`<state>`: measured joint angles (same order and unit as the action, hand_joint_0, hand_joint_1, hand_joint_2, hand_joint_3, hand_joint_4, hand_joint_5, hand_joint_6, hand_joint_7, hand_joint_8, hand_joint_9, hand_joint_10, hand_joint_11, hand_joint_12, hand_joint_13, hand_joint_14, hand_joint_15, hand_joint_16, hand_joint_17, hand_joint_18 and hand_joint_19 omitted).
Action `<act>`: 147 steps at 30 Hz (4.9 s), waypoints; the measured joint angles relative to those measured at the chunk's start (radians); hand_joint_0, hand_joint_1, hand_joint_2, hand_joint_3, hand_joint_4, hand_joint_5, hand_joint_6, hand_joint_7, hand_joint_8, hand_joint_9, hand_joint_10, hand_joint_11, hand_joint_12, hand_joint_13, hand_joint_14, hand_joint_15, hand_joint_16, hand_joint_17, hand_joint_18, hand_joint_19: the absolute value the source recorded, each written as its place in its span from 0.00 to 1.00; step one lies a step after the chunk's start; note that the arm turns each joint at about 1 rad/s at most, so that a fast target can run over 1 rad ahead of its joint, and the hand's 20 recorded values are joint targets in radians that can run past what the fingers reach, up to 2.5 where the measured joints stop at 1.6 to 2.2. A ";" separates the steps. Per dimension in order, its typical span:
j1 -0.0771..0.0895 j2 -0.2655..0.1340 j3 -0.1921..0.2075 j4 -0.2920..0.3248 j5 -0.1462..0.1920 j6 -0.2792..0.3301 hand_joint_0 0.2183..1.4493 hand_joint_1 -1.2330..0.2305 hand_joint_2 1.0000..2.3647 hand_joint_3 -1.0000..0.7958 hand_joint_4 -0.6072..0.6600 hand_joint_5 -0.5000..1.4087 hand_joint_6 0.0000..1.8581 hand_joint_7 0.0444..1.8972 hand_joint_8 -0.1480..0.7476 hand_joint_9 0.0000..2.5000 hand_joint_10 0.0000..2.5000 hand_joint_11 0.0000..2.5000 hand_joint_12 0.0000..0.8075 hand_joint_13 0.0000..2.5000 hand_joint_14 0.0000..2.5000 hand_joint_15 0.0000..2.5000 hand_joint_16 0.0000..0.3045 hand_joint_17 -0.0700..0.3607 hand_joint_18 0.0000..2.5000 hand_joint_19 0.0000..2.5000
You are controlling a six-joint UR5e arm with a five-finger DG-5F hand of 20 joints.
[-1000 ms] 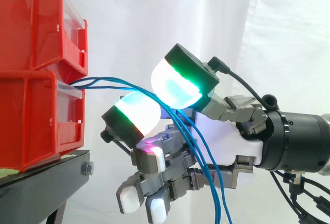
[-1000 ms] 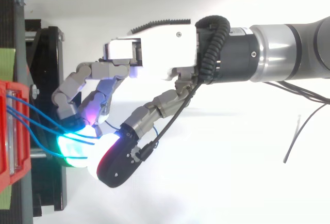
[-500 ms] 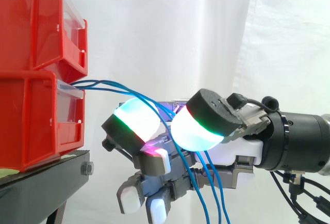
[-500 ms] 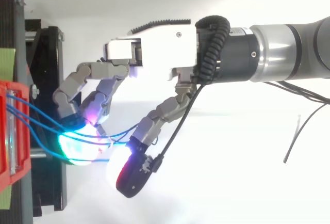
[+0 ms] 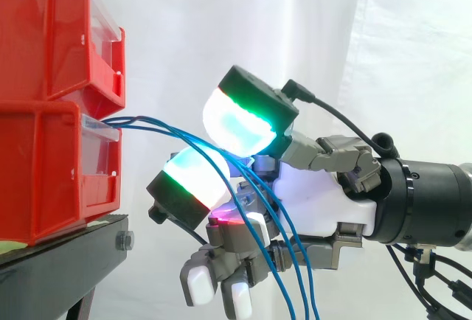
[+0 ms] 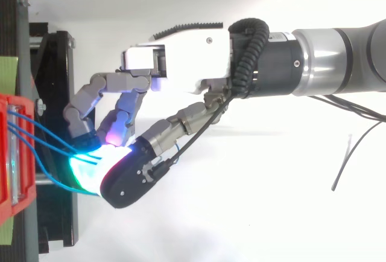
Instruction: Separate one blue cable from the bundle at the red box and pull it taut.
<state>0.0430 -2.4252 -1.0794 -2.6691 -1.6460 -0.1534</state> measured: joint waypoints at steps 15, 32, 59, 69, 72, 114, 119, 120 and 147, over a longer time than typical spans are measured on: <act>-0.001 0.000 0.000 -0.001 0.000 0.000 0.31 0.31 0.00 0.28 0.58 0.17 0.49 0.55 0.57 0.45 0.01 0.48 0.50 0.37 0.01 0.24 0.17 0.42 0.37 0.27; -0.007 0.021 0.000 -0.061 0.002 -0.008 0.33 0.50 0.01 0.34 0.56 0.19 0.46 0.58 0.59 0.51 0.01 0.47 0.52 0.40 0.01 0.25 0.18 0.44 0.40 0.30; -0.013 0.057 -0.001 -0.147 0.007 -0.114 0.32 0.43 0.01 0.45 0.59 0.18 0.45 0.54 0.60 0.48 0.01 0.48 0.55 0.39 0.01 0.25 0.19 0.47 0.41 0.29; -0.015 0.061 -0.002 -0.156 0.007 -0.120 0.37 0.28 0.01 0.43 0.56 0.16 0.47 0.51 0.57 0.44 0.01 0.49 0.51 0.37 0.01 0.25 0.17 0.44 0.38 0.28; -0.015 0.064 -0.002 -0.157 0.009 -0.127 0.40 0.25 0.01 0.40 0.54 0.16 0.48 0.53 0.56 0.43 0.01 0.49 0.51 0.36 0.01 0.25 0.17 0.44 0.37 0.27; 0.001 0.098 -0.073 -0.178 0.086 -0.148 0.37 0.29 0.01 0.36 0.56 0.17 0.48 0.57 0.56 0.46 0.01 0.50 0.51 0.38 0.01 0.25 0.17 0.43 0.38 0.28; 0.001 0.098 -0.073 -0.170 0.086 -0.149 0.42 0.25 0.01 0.33 0.50 0.17 0.49 0.58 0.56 0.45 0.01 0.50 0.49 0.37 0.01 0.25 0.17 0.42 0.37 0.27; 0.001 0.098 -0.074 -0.170 0.086 -0.149 0.43 0.24 0.01 0.32 0.49 0.17 0.49 0.59 0.56 0.45 0.01 0.50 0.49 0.37 0.01 0.25 0.16 0.42 0.37 0.26; 0.006 0.098 -0.074 -0.170 0.089 -0.139 0.40 0.15 0.00 0.28 0.52 0.18 0.50 0.58 0.54 0.46 0.01 0.52 0.47 0.37 0.01 0.24 0.15 0.41 0.36 0.25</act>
<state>0.0492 -2.3270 -1.1535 -2.8388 -1.5571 -0.2921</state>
